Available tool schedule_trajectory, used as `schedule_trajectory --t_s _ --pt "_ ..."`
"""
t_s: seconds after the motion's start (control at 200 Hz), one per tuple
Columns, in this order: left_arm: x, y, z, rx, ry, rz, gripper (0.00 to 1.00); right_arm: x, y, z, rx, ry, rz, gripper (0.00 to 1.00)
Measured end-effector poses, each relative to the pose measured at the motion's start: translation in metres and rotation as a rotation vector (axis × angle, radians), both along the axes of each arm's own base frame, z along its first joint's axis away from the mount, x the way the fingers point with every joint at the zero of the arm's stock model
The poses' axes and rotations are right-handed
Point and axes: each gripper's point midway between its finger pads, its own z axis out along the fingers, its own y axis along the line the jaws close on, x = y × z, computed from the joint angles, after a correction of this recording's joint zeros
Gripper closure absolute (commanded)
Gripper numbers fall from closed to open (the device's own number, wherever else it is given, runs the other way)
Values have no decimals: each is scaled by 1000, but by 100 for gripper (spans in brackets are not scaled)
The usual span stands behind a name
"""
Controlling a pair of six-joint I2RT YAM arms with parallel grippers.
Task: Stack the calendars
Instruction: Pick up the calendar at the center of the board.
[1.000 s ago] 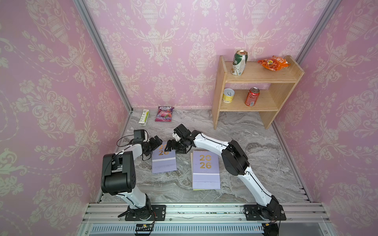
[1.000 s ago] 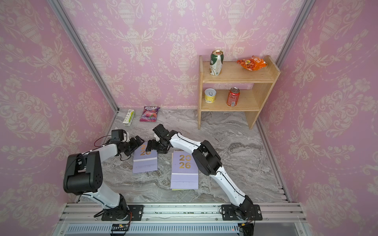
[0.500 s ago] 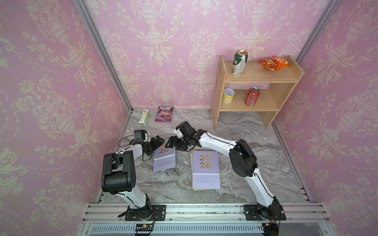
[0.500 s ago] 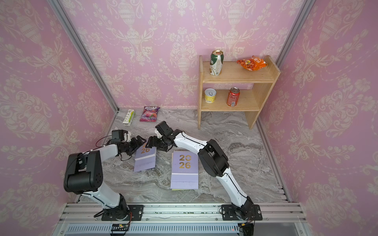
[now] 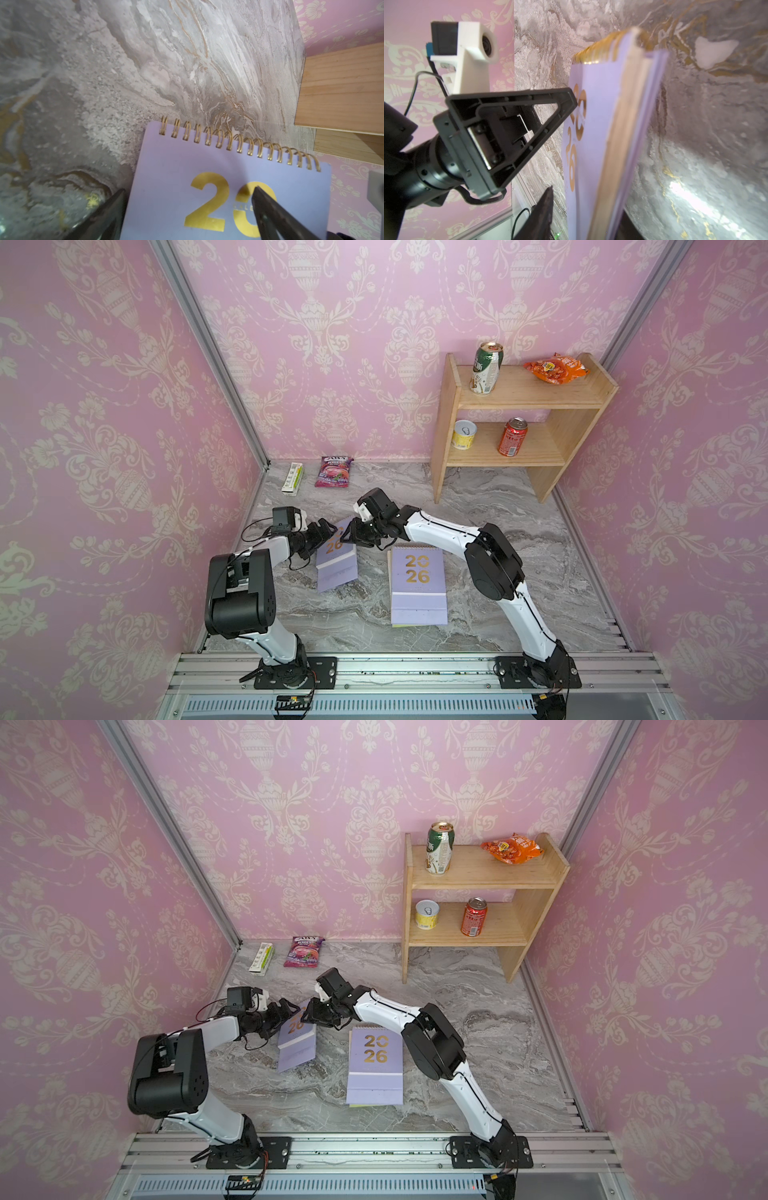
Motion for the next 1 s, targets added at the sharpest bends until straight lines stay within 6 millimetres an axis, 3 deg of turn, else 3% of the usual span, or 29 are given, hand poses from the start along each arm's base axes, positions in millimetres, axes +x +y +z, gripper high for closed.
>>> schedule_trajectory --t_s 0.265,0.435,0.555,0.695,0.876,1.001 --pt "-3 -1 7 -1 -17 1 6 0 0 0 7 -3 1 100" --pt "-3 -4 20 -15 -50 -10 5 -3 -7 10 10 -15 -6 100" --pt "-4 -10 41 -35 -109 -28 5 -8 -24 26 9 -27 -23 100" --pt "-3 -19 75 -63 -211 -66 3 -8 -58 69 52 -70 -67 100" --pt "-8 -36 118 -81 -334 -132 1 -5 -123 132 146 -158 -152 100" --pt "-12 -52 144 -91 -401 -190 1 -17 -162 140 206 -176 -176 100"
